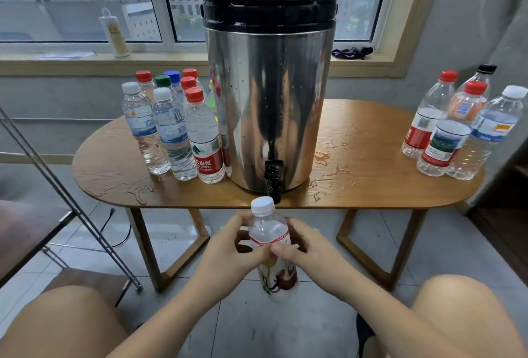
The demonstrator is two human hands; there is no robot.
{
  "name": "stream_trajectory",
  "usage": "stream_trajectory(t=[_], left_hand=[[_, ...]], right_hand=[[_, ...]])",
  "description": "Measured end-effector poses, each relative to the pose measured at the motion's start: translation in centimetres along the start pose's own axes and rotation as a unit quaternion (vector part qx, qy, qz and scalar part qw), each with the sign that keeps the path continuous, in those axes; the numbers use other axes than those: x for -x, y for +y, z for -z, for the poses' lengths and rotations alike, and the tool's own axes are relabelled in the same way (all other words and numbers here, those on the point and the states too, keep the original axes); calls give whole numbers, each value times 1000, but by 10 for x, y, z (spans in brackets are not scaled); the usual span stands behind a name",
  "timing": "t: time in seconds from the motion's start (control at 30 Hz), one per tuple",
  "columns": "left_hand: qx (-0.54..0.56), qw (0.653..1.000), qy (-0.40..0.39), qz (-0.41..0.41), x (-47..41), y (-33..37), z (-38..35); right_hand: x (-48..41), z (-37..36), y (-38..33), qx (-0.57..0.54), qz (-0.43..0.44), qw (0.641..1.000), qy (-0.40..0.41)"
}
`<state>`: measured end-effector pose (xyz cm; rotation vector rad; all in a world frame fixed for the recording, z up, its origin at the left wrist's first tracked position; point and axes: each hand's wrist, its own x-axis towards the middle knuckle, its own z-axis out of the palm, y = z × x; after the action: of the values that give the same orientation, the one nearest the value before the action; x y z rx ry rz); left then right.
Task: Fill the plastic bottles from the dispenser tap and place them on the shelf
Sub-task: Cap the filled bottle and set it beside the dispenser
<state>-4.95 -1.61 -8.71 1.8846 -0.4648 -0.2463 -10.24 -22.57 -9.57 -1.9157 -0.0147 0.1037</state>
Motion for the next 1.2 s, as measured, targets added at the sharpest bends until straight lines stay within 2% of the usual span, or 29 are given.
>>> stream_trajectory(t=[0.13, 0.3, 0.4, 0.63, 0.73, 0.9, 0.97, 1.03, 1.2], left_hand=[[54, 998, -20, 22, -2, -2, 7], [65, 997, -19, -22, -6, 1, 24], [34, 997, -21, -59, -8, 6, 38], [-68, 988, -124, -63, -14, 3, 64], [-119, 985, -97, -75, -19, -3, 65], [-159, 982, 26, -95, -27, -11, 50], [-182, 978, 37, -92, -29, -12, 48], [-212, 972, 13, -101, -29, -13, 49], [-153, 977, -85, -126, -26, -13, 57]], right_hand=[[1, -4, 2, -26, -28, 999, -36], [1, -7, 10, 6, -27, 998, -52], [0, -8, 10, 38, -36, 996, -66], [-5, -5, 17, 87, -40, 993, -67], [-5, -9, 19, 106, -34, 993, -35], [-6, -15, 17, 126, 1, 991, 34], [-7, -17, 18, 132, 6, 990, 45], [-9, -18, 21, 136, 8, 989, 51], [-12, -14, 27, 123, -5, 991, 57]])
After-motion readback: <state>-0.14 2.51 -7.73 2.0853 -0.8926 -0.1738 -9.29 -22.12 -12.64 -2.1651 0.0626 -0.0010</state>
